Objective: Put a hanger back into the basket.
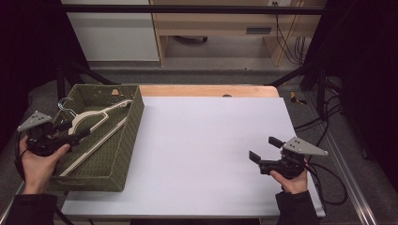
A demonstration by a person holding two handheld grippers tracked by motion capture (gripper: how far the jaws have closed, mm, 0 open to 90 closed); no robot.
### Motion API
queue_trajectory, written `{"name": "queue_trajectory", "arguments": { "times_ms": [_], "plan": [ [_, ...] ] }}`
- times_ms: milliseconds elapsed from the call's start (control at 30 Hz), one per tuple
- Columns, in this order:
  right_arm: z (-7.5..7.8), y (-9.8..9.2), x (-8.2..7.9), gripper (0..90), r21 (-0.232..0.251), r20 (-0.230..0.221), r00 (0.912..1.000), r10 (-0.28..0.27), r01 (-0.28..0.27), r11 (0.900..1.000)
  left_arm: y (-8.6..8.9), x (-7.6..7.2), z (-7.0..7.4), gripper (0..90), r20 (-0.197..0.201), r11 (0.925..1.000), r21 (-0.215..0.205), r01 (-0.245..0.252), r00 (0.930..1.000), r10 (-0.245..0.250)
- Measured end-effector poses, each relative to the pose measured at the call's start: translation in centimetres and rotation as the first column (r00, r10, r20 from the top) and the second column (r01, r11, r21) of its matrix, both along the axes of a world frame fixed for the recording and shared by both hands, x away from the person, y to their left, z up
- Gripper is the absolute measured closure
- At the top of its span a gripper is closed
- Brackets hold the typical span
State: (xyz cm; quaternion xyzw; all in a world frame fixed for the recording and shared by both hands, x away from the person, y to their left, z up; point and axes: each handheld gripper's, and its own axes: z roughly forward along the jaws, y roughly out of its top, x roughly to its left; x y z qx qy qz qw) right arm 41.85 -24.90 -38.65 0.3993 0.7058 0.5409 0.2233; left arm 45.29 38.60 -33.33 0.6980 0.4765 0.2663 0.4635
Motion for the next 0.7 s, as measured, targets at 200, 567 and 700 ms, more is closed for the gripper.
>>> {"name": "queue_trajectory", "arguments": {
  "times_ms": [200, 567, 700],
  "plan": [
    [0.2, -0.2, -0.2, 5.9, 0.011, 0.014, 0.9999, 0.001, -0.001, 1.0, -4.1, -2.2, 0.8, 10.3, 0.094, 0.9923, -0.023, 0.122, 0.9884, -0.119],
    [0.5, -0.7, -0.5, 2.7, 0.018, 0.033, 0.9994, 0.009, -0.009, 1.0, -9.9, -3.9, -1.3, 6.0, 0.118, 0.9619, -0.06, 0.267, 0.9587, -0.259],
    [0.5, -0.7, -0.6, 2.4, 0.023, 0.035, 0.9993, 0.015, -0.016, 1.0, -10.5, -3.9, -1.7, 6.0, 0.108, 0.9586, -0.047, 0.281, 0.9556, -0.274]
  ]
}}
